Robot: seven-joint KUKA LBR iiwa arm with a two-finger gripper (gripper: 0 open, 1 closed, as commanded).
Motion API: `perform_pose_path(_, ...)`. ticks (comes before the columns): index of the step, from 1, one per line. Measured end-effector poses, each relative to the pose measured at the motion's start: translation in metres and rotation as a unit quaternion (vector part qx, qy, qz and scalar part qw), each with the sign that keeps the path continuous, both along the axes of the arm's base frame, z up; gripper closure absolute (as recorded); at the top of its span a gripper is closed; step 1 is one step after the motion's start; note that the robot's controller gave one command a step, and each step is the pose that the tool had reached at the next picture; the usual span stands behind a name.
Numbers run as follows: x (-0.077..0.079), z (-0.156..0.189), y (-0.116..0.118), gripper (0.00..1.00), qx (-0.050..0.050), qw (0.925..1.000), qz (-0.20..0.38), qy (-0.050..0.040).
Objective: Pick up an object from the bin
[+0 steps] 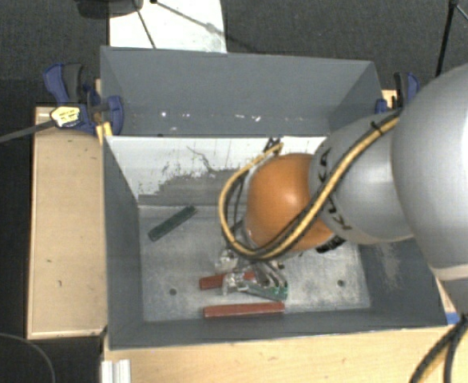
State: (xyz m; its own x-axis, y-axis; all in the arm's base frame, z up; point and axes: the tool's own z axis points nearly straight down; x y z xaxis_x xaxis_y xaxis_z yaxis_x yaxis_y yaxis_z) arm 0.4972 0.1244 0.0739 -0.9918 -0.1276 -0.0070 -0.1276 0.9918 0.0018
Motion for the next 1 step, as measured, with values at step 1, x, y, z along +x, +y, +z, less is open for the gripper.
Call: perform_pose_path(1, 0.0122, 0.1414, -0.0264, 1.0, -0.001, 1.0, -0.008, 0.0021)
